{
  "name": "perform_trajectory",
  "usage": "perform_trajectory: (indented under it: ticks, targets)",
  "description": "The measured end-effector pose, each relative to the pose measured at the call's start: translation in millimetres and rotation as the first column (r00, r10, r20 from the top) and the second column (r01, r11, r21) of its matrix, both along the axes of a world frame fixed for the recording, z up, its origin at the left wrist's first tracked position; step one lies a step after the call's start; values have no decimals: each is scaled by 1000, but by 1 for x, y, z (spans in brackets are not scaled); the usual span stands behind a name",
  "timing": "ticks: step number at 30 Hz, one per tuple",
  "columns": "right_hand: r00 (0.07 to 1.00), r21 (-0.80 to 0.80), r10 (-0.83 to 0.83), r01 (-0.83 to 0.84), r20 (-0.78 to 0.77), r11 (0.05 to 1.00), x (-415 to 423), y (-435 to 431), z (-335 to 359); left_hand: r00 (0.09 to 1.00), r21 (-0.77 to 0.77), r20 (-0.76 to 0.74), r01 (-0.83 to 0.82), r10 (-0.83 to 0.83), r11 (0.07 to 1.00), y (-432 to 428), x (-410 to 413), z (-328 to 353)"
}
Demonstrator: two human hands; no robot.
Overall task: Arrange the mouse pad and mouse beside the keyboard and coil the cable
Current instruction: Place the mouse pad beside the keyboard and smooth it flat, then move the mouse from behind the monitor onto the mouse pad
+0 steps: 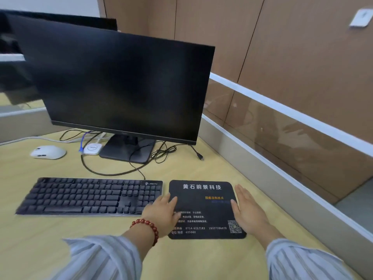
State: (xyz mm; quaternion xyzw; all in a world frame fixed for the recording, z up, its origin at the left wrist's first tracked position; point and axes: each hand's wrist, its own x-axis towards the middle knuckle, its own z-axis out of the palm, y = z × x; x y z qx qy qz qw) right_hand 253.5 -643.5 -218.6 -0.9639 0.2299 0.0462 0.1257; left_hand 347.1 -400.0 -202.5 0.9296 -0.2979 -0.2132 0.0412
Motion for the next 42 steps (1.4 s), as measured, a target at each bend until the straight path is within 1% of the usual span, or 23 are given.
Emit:
perform_trajectory:
  ticks: [3, 7, 10, 13, 16, 18, 21, 24, 29, 31, 35, 38, 42]
  targets:
    - [993, 78, 56, -64, 107, 995, 12, 44, 52, 994, -185, 42, -92, 102, 978, 36, -7, 54]
    - [943, 79, 185, -215, 276, 973, 24, 115, 125, 969, -395, 79, -185, 234, 900, 94, -28, 123]
    - [871, 144, 221, -311, 439, 940, 28, 176, 179, 929, -548, 100, -246, 355, 800, 141, -44, 174]
    - [772, 222, 216, -418, 598, 881, 28, 238, 229, 874, -677, 65, -315, 481, 665, 189, -57, 222]
    - [668, 277, 168, -506, 725, 817, 24, 300, 273, 822, -758, 48, -340, 568, 557, 240, -75, 263]
    - [625, 335, 124, -563, 771, 755, 22, 335, 294, 791, -793, 49, -340, 610, 506, 274, -88, 284]
    - [577, 381, 85, -635, 812, 672, 22, 376, 313, 748, -811, 53, -355, 662, 466, 320, -101, 305]
    - [552, 397, 62, -668, 831, 630, 33, 405, 318, 721, -831, 24, -371, 692, 415, 357, -96, 313]
    - [576, 440, 52, -677, 816, 590, 84, 436, 298, 714, -856, -32, -380, 699, 349, 389, -47, 300]
    - [597, 464, 45, -667, 801, 583, 115, 443, 287, 710, -855, -41, -388, 703, 343, 396, -17, 292]
    - [663, 523, 56, -636, 746, 568, 186, 450, 270, 704, -820, -70, -445, 707, 362, 406, 59, 273]
    - [720, 554, 115, -615, 684, 561, 245, 453, 249, 683, -739, -88, -533, 725, 412, 413, 121, 249]
    - [806, 600, 192, -554, 560, 577, 312, 459, 205, 647, -632, -111, -632, 754, 449, 421, 178, 210]
